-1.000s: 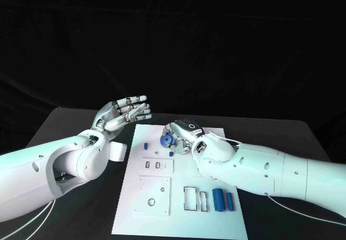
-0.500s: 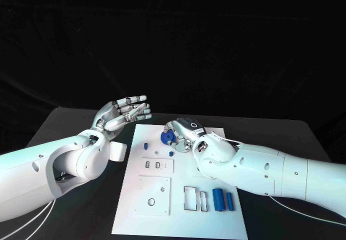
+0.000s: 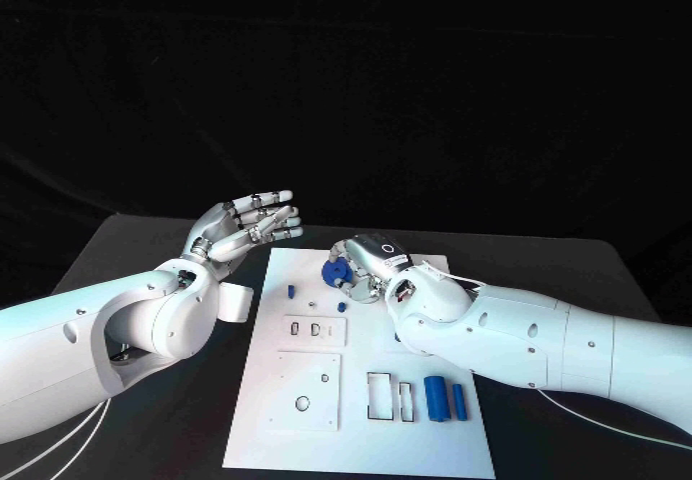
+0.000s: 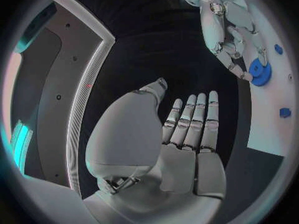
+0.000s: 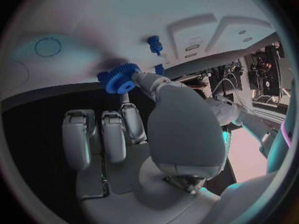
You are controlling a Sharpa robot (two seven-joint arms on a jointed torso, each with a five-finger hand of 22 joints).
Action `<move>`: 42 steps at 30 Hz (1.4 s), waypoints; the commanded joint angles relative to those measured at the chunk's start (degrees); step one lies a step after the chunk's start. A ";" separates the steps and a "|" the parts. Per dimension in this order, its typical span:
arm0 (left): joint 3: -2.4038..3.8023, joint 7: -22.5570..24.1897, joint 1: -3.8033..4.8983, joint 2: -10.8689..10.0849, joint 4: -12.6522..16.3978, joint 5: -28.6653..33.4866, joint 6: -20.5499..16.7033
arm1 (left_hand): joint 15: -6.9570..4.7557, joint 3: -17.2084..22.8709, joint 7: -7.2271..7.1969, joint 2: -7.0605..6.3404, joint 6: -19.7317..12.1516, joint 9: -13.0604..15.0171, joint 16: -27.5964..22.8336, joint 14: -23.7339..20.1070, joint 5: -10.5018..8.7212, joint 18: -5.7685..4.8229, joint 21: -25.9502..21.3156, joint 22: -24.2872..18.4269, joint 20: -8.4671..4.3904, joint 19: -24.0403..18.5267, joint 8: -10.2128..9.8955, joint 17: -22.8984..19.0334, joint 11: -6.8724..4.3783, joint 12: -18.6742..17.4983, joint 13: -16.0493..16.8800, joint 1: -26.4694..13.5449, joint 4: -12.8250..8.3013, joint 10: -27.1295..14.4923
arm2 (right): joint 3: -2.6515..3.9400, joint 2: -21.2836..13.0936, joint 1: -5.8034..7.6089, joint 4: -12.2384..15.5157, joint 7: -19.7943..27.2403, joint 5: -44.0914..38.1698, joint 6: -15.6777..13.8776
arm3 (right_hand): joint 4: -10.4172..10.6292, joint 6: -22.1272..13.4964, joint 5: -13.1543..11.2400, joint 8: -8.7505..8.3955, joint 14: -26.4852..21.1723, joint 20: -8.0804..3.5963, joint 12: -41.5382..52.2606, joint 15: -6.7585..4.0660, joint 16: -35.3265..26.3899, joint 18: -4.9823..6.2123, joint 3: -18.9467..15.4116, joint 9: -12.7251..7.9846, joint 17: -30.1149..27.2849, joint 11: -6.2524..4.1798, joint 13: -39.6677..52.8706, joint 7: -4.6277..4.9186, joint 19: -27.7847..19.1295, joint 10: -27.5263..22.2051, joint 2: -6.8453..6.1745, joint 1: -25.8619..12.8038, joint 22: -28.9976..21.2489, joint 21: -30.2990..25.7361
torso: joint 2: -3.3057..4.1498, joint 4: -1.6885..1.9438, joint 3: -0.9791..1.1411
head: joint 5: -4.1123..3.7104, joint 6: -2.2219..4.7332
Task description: Assemble the parts on the task board
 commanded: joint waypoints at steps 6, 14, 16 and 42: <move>0.06 0.25 0.07 0.00 0.21 0.04 0.89 | -0.05 0.35 6.24 -0.11 0.27 -0.08 -0.34 0.37 -0.20 0.73 -0.18 -0.08 -0.17 0.41 -0.23 0.03 -0.08 -0.35 -0.01 -0.05 -0.12 0.37 | -0.09 -0.04 -0.09 0.05 0.33 1.06 4.84 | -0.20 0.38 -0.04 -0.02 4.71 0.52 0.13 0.44 -0.04 -0.86 0.14 -0.03 9.45 0.20 0.56 -0.07 2.87 0.16 -0.42 -0.35 11.67 -0.07 | 0.04 0.02 0.01 | 0.05 -0.23; 0.06 0.23 0.07 0.02 0.21 0.04 0.87 | -0.05 0.35 6.24 -0.11 0.27 -0.08 -0.34 0.37 -0.20 0.73 -0.18 -0.08 -0.17 0.41 -0.23 0.03 -0.08 -0.35 -0.01 -0.05 -0.12 0.37 | -0.09 0.00 -0.11 0.46 1.16 1.68 4.22 | -0.44 1.26 -0.03 0.27 4.74 0.55 0.61 0.35 -0.01 -0.90 0.26 0.15 9.56 0.02 1.08 -0.30 3.00 0.64 -0.09 -0.60 11.83 0.09 | 0.00 0.03 -0.02 | 0.14 -0.34; 0.06 0.23 0.07 0.01 0.21 0.04 0.86 | -0.05 0.35 6.24 -0.11 0.27 -0.08 -0.34 0.37 -0.20 0.73 -0.18 -0.08 -0.17 0.41 -0.23 0.03 -0.08 -0.35 -0.01 -0.05 -0.12 0.37 | -0.09 -0.01 -0.12 0.52 1.25 1.73 4.01 | -0.47 1.35 -0.03 0.30 4.74 0.55 0.66 0.33 0.00 -0.91 0.28 0.17 9.57 0.00 1.14 -0.33 3.02 0.69 -0.05 -0.61 11.86 0.12 | 0.02 0.05 -0.03 | 0.12 -0.36; 0.06 0.15 0.07 -0.17 0.25 0.04 0.73 | -0.03 0.43 6.25 -0.16 0.06 -0.14 -0.44 0.35 -0.21 0.72 -0.23 -0.17 -0.17 0.44 -0.35 0.02 -0.07 -0.50 -0.02 -0.15 -0.15 0.38 | -0.10 -1.37 -0.12 0.85 1.91 4.67 2.66 | 9.24 -3.63 0.44 -8.81 4.78 2.46 -0.26 2.32 0.19 -0.90 -22.00 -4.56 9.98 2.23 -0.33 2.00 3.06 -0.99 3.96 4.32 12.10 -0.09 | 0.01 -0.04 0.03 | 0.12 -0.40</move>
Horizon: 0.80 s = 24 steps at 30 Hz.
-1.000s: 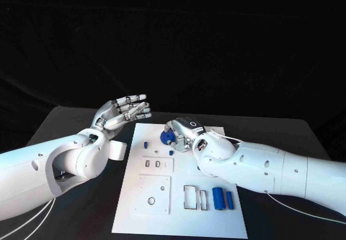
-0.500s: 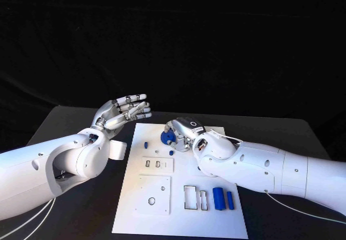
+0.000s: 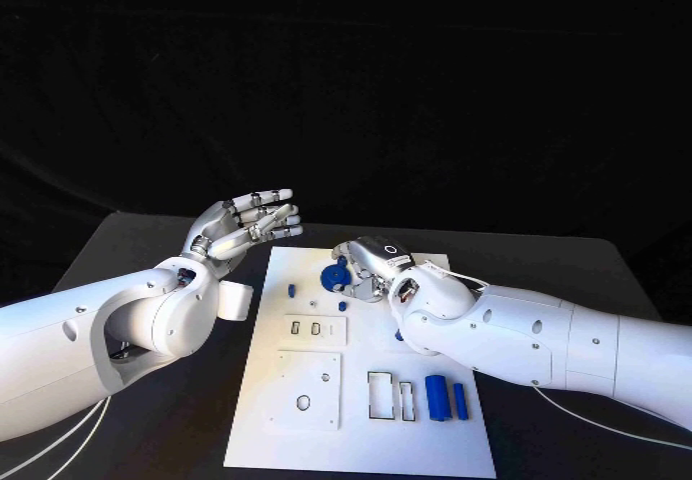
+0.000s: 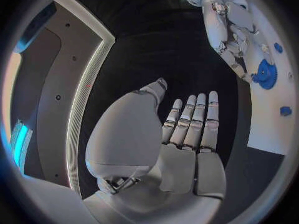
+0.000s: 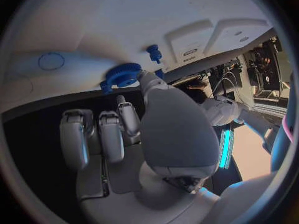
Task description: Assemble the parts on the task board
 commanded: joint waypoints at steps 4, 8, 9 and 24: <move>0.05 0.31 0.07 -0.07 0.19 0.04 0.71 | -0.03 0.27 6.25 -0.16 0.06 -0.07 -0.21 0.35 -0.21 0.71 -0.23 -0.06 0.03 0.24 -0.25 0.02 -0.06 -0.14 -0.02 -0.15 0.01 0.38 | -0.01 -1.65 0.00 1.61 1.11 2.40 -0.70 | 0.39 1.11 0.10 0.64 4.77 0.16 0.60 -0.24 0.21 -0.96 -0.05 0.11 10.02 -0.18 0.60 -0.29 3.13 0.79 0.88 -0.65 12.16 0.50 | -0.04 -0.10 0.08 | 0.09 -0.04; 0.05 0.33 0.07 -0.18 0.11 0.04 0.73 | -0.03 0.27 6.25 -0.16 0.06 -0.07 -0.21 0.35 -0.21 0.71 -0.23 -0.06 0.03 0.24 -0.25 0.02 -0.06 -0.14 -0.02 -0.15 0.01 0.38 | 0.05 -4.75 0.39 4.40 3.20 5.73 -4.91 | 0.34 2.26 0.07 1.18 4.83 -0.08 1.33 -0.52 0.28 -1.15 0.58 0.15 10.22 -0.52 1.39 -0.66 3.61 1.57 1.56 -1.18 12.65 1.12 | -0.17 -0.14 0.13 | -0.03 0.10; 0.05 0.34 0.07 -0.20 0.09 0.04 0.73 | -0.03 0.27 6.25 -0.16 0.06 -0.07 -0.21 0.35 -0.21 0.71 -0.23 -0.06 0.03 0.24 -0.25 0.02 -0.06 -0.14 -0.02 -0.15 0.01 0.38 | 0.06 -5.33 0.54 4.87 3.82 6.56 -5.47 | 0.34 2.26 0.07 1.18 4.83 -0.08 1.33 -0.52 0.28 -1.15 0.58 0.15 10.22 -0.52 1.39 -0.66 3.61 1.57 1.56 -1.18 12.65 1.12 | -0.19 -0.16 0.14 | -0.02 0.11; 0.02 0.57 0.02 -0.11 -1.25 0.08 1.25 | -0.01 0.31 6.25 -0.18 0.07 -0.08 -0.28 0.30 -0.20 0.70 -0.27 -0.11 0.03 0.25 -0.29 0.00 -0.05 -0.25 -0.03 -0.20 -0.01 0.34 | -0.12 -24.41 5.48 13.32 19.67 38.81 6.14 | -2.30 3.62 -0.11 1.38 3.55 -0.60 -2.99 -0.95 -1.60 0.61 6.49 -0.60 5.48 -0.87 -3.31 -0.90 -0.90 -2.69 -0.78 2.56 8.32 -5.17 | -1.35 -1.81 1.08 | -0.49 0.57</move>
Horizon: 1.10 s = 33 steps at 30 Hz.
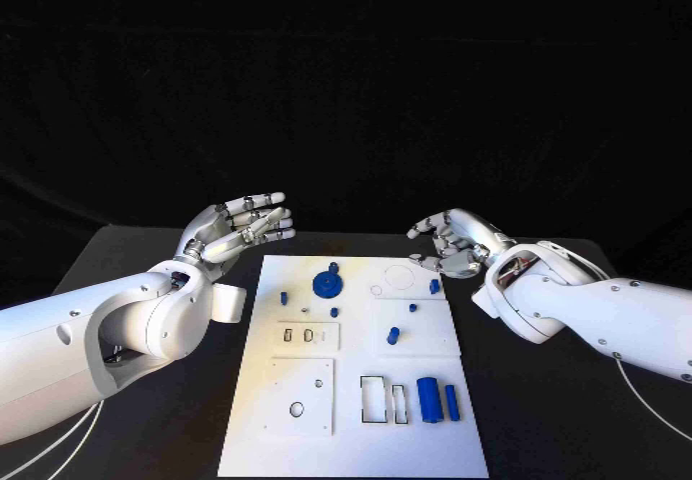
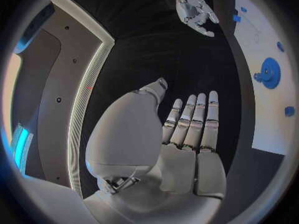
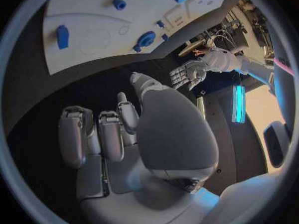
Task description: Assemble the parts on the task board
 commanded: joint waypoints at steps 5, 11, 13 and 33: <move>0.02 0.69 0.01 0.35 -0.60 0.13 1.46 | -0.02 0.34 6.23 -0.20 0.15 -0.07 -0.30 0.32 -0.21 0.70 -0.28 -0.08 0.03 0.26 -0.29 0.00 -0.06 -0.27 -0.02 -0.23 -0.03 0.37 | -0.37 -5.68 -0.62 0.53 8.91 12.09 9.26 | -1.01 0.91 -0.15 0.81 3.27 -0.40 -4.66 -0.61 -0.90 1.31 1.30 -0.12 4.55 -0.12 -5.06 -0.11 -2.55 -4.79 -2.17 0.76 6.48 -3.99 | -0.38 -0.72 0.74 | -0.27 0.08; 0.01 0.77 -0.04 0.49 -0.95 0.15 1.72 | -0.02 0.34 6.23 -0.20 0.15 -0.07 -0.30 0.32 -0.21 0.70 -0.28 -0.08 0.03 0.26 -0.29 0.00 -0.06 -0.27 -0.02 -0.23 -0.03 0.37 | -0.71 -6.66 -2.62 -1.87 9.69 11.08 10.93 | -1.35 0.82 -0.16 0.88 3.32 -0.41 -5.08 -0.62 -0.82 1.34 1.31 -0.16 4.86 -0.13 -5.53 -0.15 -2.64 -5.23 -2.68 0.97 6.38 -4.19 | -0.54 -0.84 1.07 | -0.31 -0.04; 0.01 0.79 -0.06 0.48 -1.00 0.15 1.78 | -0.02 0.37 6.22 -0.21 0.19 -0.06 -0.31 0.34 -0.20 0.70 -0.30 -0.11 0.03 0.27 -0.29 0.00 -0.07 -0.30 -0.02 -0.23 -0.06 0.40 | -0.75 -6.31 -3.37 -2.66 9.15 10.20 10.24 | -1.40 0.85 -0.14 0.92 3.43 -0.42 -4.83 -0.63 -0.68 1.26 1.38 -0.15 5.24 -0.14 -5.26 -0.15 -2.43 -4.96 -2.62 1.04 6.58 -3.91 | -0.45 -0.82 1.18 | -0.12 -0.09; 0.00 0.75 -0.13 0.28 -0.88 0.15 1.76 | -0.02 0.37 6.22 -0.21 0.19 -0.06 -0.31 0.34 -0.20 0.70 -0.30 -0.11 0.03 0.27 -0.29 0.00 -0.07 -0.30 -0.02 -0.23 -0.06 0.40 | -0.82 -1.26 -6.18 -8.48 5.62 7.97 5.12 | -1.77 1.14 -0.10 1.43 4.17 -0.59 -2.21 -0.77 0.29 0.39 2.59 -0.18 7.69 -0.28 -2.80 -0.23 0.05 -2.07 -2.10 0.88 8.78 -0.78 | -0.23 -0.60 1.05 | -0.07 -0.33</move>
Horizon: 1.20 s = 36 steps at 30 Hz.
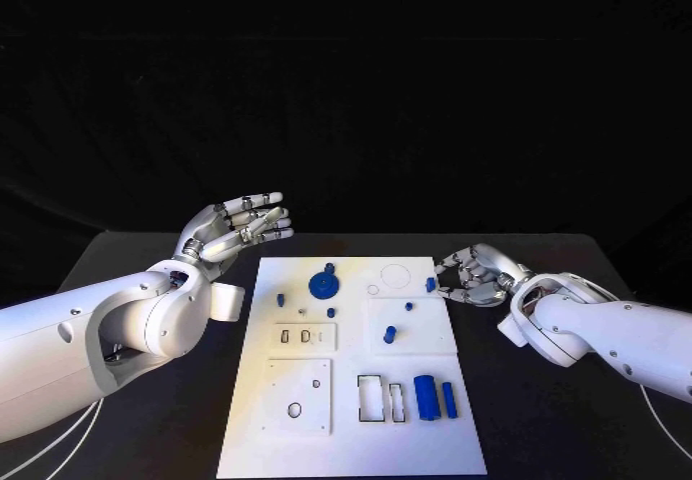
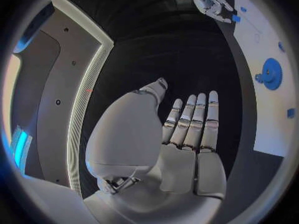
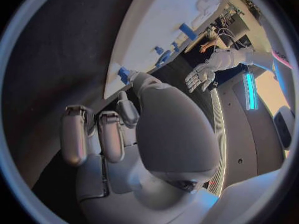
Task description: Assemble the parts on the task board
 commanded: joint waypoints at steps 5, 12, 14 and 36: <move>0.04 0.64 0.02 0.04 0.24 0.13 0.99 | -0.02 0.37 6.22 -0.21 0.20 -0.07 -0.31 0.34 -0.20 0.70 -0.30 -0.06 0.03 0.27 -0.29 0.00 -0.07 -0.30 -0.02 -0.23 -0.06 0.41 | -0.02 1.25 -0.58 -0.53 -1.12 -1.98 0.18 | -0.08 0.08 -0.10 0.33 4.18 -0.04 0.26 -0.37 0.41 -0.56 0.42 -0.10 7.76 0.06 0.14 0.10 0.43 0.48 -0.05 -0.07 8.87 0.30 | 0.03 -0.03 0.02 | 0.07 -0.35; 0.04 0.62 0.02 -0.01 0.26 0.13 0.93 | -0.02 0.37 6.22 -0.21 0.20 -0.07 -0.31 0.34 -0.20 0.70 -0.30 -0.06 0.03 0.27 -0.29 0.00 -0.07 -0.30 -0.02 -0.23 -0.06 0.41 | -0.02 2.01 -0.94 -0.95 -1.08 -2.69 -0.19 | -0.51 0.22 -0.08 0.51 4.36 -0.07 0.63 -0.38 0.67 -0.73 1.25 -0.13 8.38 0.05 0.45 0.10 0.91 0.83 0.11 0.13 9.32 0.93 | 0.00 -0.11 0.07 | 0.12 -0.44; 0.04 0.61 0.02 0.00 0.27 0.13 0.93 | -0.03 0.51 6.21 -0.19 0.27 -0.07 -0.37 0.36 -0.20 0.69 -0.36 -0.14 0.03 0.28 -0.31 0.00 -0.08 -0.38 -0.01 -0.23 -0.15 0.49 | -0.02 2.14 -0.97 -1.04 -1.06 -2.76 -0.54 | -0.65 0.37 -0.07 0.62 4.39 -0.09 0.74 -0.39 0.72 -0.77 1.61 -0.12 8.51 0.02 0.54 0.08 1.04 0.95 0.20 0.15 9.45 1.11 | 0.00 -0.09 0.06 | 0.14 -0.49; 0.04 0.46 0.03 -0.18 0.29 0.13 0.89 | -0.02 0.56 6.22 -0.19 0.23 -0.08 -0.41 0.36 -0.21 0.68 -0.39 -0.19 0.03 0.29 -0.35 -0.01 -0.08 -0.44 -0.01 -0.29 -0.16 0.52 | -0.01 2.80 -1.03 -1.47 -0.87 -2.24 -2.31 | -3.07 3.52 -0.15 3.06 4.54 -0.63 2.29 -1.02 0.95 -1.12 9.18 0.10 9.11 -0.75 1.89 -0.76 2.02 2.58 1.05 -1.94 10.57 2.43 | 0.04 -0.05 -0.02 | 0.03 -0.65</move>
